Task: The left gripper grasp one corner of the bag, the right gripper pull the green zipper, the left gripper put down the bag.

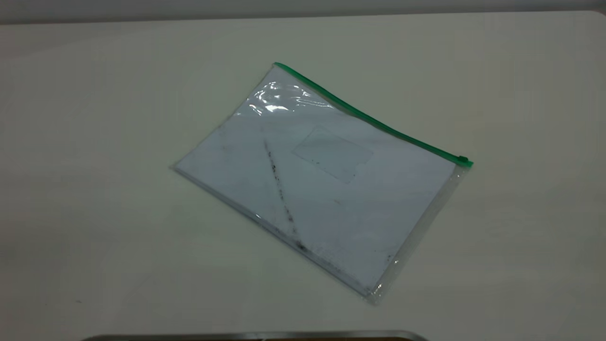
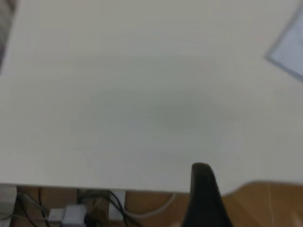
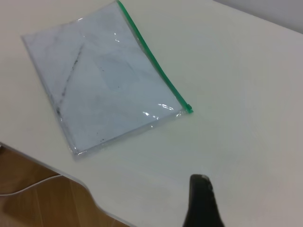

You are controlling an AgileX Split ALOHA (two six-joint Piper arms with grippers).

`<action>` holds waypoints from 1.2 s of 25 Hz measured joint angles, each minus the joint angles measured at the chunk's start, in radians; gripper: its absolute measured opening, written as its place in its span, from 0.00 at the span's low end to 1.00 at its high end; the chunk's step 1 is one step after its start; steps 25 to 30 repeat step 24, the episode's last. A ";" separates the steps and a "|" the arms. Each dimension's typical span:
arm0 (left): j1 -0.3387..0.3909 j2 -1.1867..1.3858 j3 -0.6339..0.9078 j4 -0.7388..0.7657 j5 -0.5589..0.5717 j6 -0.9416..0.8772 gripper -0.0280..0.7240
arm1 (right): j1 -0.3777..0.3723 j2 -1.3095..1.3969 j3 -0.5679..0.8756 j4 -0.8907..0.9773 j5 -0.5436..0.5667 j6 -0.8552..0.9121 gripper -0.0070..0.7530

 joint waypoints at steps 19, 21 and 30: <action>0.023 -0.035 0.000 0.000 0.001 -0.003 0.80 | -0.082 0.000 0.000 0.000 -0.001 0.000 0.74; 0.023 -0.035 0.000 0.000 0.001 -0.003 0.80 | -0.082 0.000 0.000 0.000 -0.001 0.000 0.74; 0.023 -0.035 0.000 0.000 0.001 -0.003 0.80 | -0.082 0.000 0.000 0.000 -0.001 0.000 0.74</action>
